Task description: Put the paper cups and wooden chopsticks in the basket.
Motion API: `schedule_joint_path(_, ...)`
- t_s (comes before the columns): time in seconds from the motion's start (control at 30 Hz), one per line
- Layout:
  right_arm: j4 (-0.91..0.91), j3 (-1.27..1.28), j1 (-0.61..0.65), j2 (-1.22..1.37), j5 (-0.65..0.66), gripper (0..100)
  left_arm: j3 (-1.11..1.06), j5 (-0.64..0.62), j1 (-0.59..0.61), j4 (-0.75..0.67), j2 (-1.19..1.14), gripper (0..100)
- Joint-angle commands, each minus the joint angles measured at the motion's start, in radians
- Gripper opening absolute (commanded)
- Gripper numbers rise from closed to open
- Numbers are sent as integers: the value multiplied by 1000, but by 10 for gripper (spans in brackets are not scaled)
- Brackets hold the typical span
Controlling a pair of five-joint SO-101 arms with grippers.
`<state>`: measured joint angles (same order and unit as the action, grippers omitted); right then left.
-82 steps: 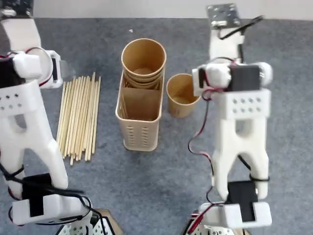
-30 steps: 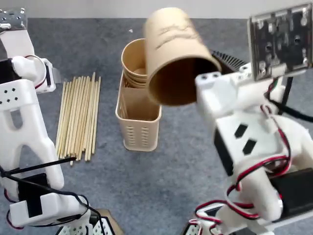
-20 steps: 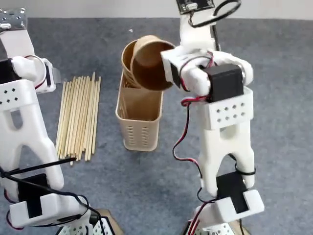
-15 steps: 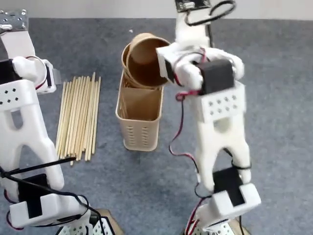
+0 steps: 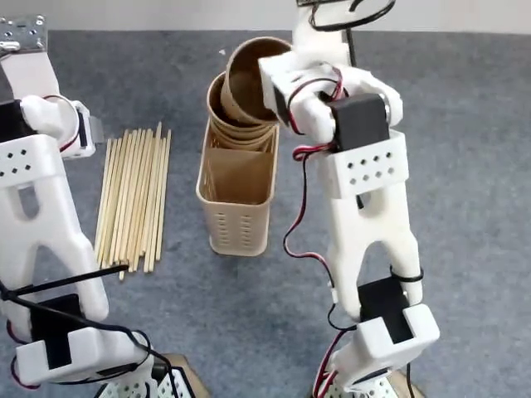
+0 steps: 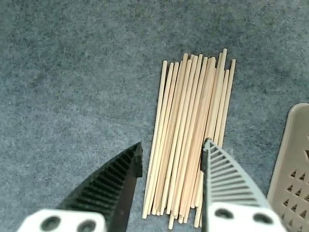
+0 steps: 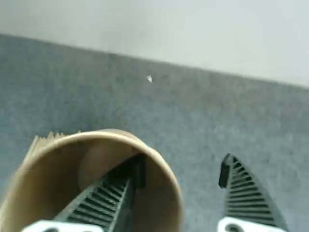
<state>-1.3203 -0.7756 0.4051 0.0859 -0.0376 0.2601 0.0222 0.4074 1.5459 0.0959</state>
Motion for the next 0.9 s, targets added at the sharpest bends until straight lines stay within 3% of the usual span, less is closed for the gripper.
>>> schedule_joint_path(0.0,47,-8,51,-10,-11,256,5,8,-42,-14,25,221)
schedule_joint_path(0.2,7,-12,97,-15,-6,256,15,6,-94,-14,30,220)
schedule_joint_path(0.43,-417,-231,62,-236,-2,255,294,5,-213,-26,36,220)
schedule_joint_path(0.5,-449,-226,59,-348,48,196,378,5,-259,-26,36,220)
schedule_joint_path(0.6,-441,5,-47,-562,71,0,440,5,-335,28,36,220)
schedule_joint_path(0.7,-446,288,-84,-791,74,43,447,3,-414,60,35,220)
schedule_joint_path(0.87,-412,903,-150,-1241,146,4,447,2,-495,57,30,220)
